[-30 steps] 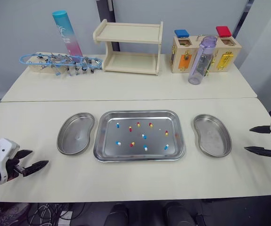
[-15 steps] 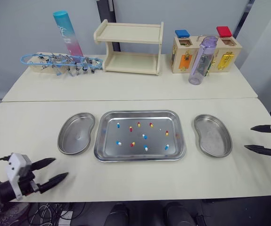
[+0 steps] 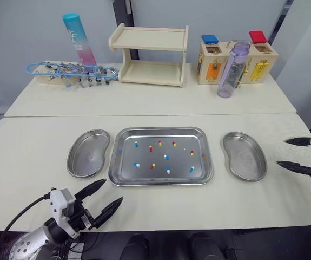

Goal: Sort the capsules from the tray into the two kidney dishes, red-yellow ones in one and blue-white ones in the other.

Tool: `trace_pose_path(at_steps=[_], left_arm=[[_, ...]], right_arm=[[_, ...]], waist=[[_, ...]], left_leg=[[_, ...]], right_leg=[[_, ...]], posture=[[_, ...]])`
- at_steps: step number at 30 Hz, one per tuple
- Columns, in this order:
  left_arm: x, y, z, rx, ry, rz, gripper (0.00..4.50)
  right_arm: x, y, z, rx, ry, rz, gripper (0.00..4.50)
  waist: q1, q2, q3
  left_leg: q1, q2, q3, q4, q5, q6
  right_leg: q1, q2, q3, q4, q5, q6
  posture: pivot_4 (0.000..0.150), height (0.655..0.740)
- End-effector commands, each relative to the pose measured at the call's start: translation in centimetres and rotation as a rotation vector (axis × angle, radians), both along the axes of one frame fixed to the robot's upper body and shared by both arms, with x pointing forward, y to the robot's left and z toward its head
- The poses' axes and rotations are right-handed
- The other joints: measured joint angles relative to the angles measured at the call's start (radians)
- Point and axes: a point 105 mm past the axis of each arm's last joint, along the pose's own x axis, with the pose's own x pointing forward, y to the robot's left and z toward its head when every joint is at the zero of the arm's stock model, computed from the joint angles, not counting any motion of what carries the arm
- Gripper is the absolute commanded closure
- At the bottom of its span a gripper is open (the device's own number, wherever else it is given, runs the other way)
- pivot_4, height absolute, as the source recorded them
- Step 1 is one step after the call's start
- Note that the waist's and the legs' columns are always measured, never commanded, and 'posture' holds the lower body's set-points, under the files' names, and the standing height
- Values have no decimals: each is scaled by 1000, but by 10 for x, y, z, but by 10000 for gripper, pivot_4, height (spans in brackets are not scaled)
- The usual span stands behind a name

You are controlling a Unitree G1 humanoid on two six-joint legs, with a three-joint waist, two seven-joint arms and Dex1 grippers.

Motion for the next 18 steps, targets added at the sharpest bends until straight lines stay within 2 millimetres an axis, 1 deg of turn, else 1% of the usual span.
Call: trace_pose_path(at_steps=[1,3,5,7,9,10,12,15,17,18], left_arm=[[1,3,6,14,-36,18,0],[1,5,8,24,-43,20,0],[2,6,10,36,-42,14,0],[3,5,12,47,-43,8,0],[6,5,14,56,-46,13,0],[8,4,16,58,-48,15,0],[10,2,18,58,-51,16,0],[11,1,18,74,-34,8,0],[11,1,17,73,-18,12,0],[11,1,18,71,-15,15,0]], right_arm=[[-2,69,9,37,-30,167,195],[-1,113,11,130,-36,242,195],[3,152,9,180,-48,288,195],[5,181,3,207,-32,307,195],[1,212,-8,244,53,335,195],[-2,225,-15,227,71,361,195],[-3,244,-25,196,73,384,195],[2,270,-35,171,59,387,5729],[2,283,-40,137,43,400,11716],[2,288,-42,120,36,413,11716]], waist=[[1,-1,0],[5,-3,0],[8,-4,0],[15,-4,1],[20,-5,0],[25,-5,0],[34,-6,0],[36,-7,0],[35,-7,0],[35,-7,0]], left_leg=[[0,0,0,0,0,0],[0,0,-1,0,0,0],[0,0,-2,0,0,0],[-1,0,-2,0,0,0],[-1,-1,-3,0,0,0],[-2,-1,-3,0,0,0],[-2,-1,-4,0,0,0],[-2,-1,-4,0,0,0],[-2,0,-4,-1,0,0],[-1,-1,-4,-1,0,0]], right_leg=[[0,0,0,0,0,0],[0,0,-1,0,0,0],[0,0,-1,0,0,0],[0,0,-1,0,0,0],[-1,0,-2,-1,0,0],[-1,0,-2,-1,0,0],[-2,0,-2,-1,0,0],[-3,0,-3,0,0,0],[-3,0,-3,0,0,-1],[-3,0,-3,0,0,-1]], posture=[[1500,7400],[1500,7400],[1500,7400],[1500,7400],[1500,7400],[1500,7400],[1500,7400],[1500,7400],[1500,7400],[1500,7400]])
